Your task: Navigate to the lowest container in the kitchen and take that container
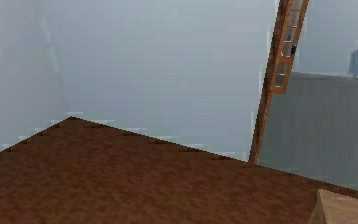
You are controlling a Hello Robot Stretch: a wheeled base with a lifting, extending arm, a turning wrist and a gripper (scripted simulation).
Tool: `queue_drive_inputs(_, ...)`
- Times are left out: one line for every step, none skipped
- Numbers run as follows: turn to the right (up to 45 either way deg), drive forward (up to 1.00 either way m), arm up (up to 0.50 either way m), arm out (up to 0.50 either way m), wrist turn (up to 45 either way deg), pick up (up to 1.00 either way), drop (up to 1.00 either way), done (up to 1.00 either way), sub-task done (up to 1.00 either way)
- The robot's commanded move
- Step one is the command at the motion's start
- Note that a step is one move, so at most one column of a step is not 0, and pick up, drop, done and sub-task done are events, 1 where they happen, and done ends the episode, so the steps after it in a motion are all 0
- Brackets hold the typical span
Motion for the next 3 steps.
queue_drive_inputs(0.0,0.00,0.00,0.00,0.0,1.00,0.00,0.00,0.00)
queue_drive_inputs(0.0,0.00,0.10,0.00,0.0,0.00,0.00,0.00,0.00)
queue_drive_inputs(0.0,0.00,0.00,0.00,0.0,0.00,0.00,1.00,0.00)
